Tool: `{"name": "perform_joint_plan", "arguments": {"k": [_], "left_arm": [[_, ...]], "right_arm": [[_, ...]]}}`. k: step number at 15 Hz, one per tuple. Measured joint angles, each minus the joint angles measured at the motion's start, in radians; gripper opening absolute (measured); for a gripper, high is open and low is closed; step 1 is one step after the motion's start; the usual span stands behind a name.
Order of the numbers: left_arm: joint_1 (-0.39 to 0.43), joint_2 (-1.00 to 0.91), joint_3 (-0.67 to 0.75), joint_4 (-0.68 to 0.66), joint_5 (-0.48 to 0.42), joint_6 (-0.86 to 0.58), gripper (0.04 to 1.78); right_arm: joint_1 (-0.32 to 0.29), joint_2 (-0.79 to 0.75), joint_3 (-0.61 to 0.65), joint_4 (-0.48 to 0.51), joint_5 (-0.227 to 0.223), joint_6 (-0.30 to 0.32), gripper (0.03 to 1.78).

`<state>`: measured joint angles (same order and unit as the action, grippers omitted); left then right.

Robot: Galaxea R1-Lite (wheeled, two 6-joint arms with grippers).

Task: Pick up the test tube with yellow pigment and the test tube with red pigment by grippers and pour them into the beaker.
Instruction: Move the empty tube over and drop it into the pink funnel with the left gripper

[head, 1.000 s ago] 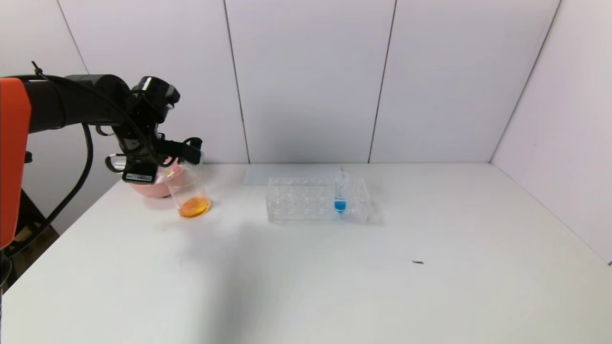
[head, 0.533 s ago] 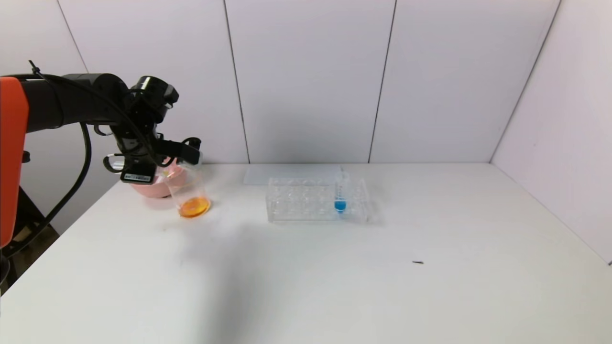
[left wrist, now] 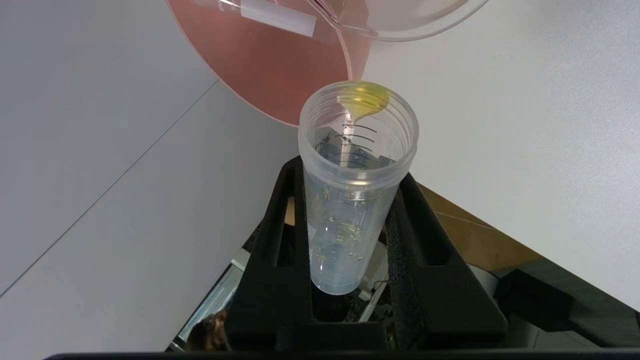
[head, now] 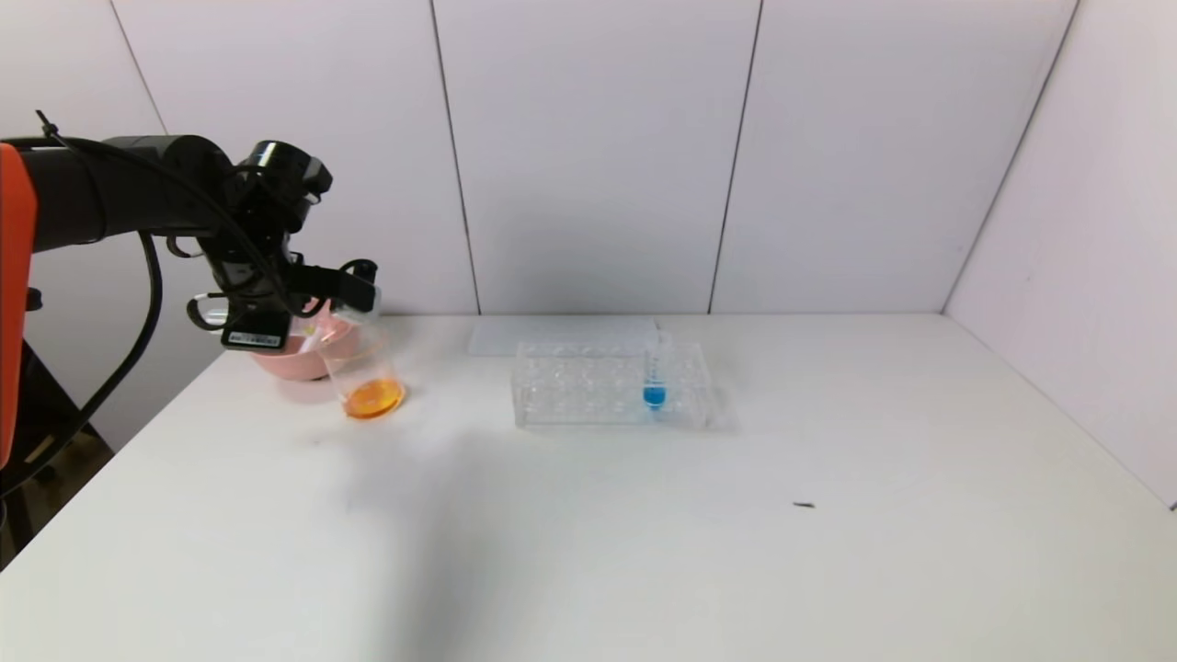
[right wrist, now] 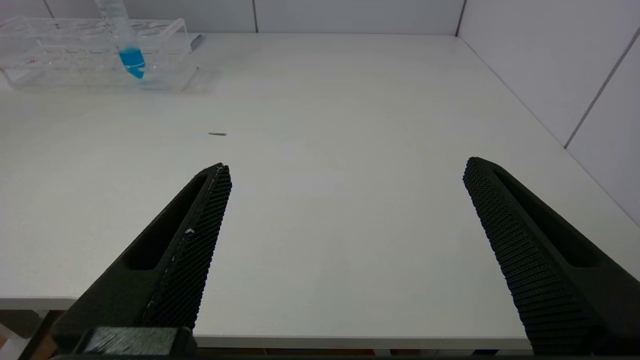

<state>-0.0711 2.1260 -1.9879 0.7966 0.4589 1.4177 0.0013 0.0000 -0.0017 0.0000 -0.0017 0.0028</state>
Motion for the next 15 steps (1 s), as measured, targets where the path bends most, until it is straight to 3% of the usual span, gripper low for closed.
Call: {"name": "perform_joint_plan", "arguments": {"k": [5, 15], "left_arm": [[0.005, -0.022, 0.000, -0.012, -0.038, -0.022, 0.45], [0.055, -0.069, -0.001, -0.058, -0.227, -0.303, 0.45]], "right_arm": [[0.000, 0.000, 0.000, 0.000, 0.000, 0.000, 1.70], [0.000, 0.000, 0.000, 0.000, 0.000, 0.000, 1.70]]}}
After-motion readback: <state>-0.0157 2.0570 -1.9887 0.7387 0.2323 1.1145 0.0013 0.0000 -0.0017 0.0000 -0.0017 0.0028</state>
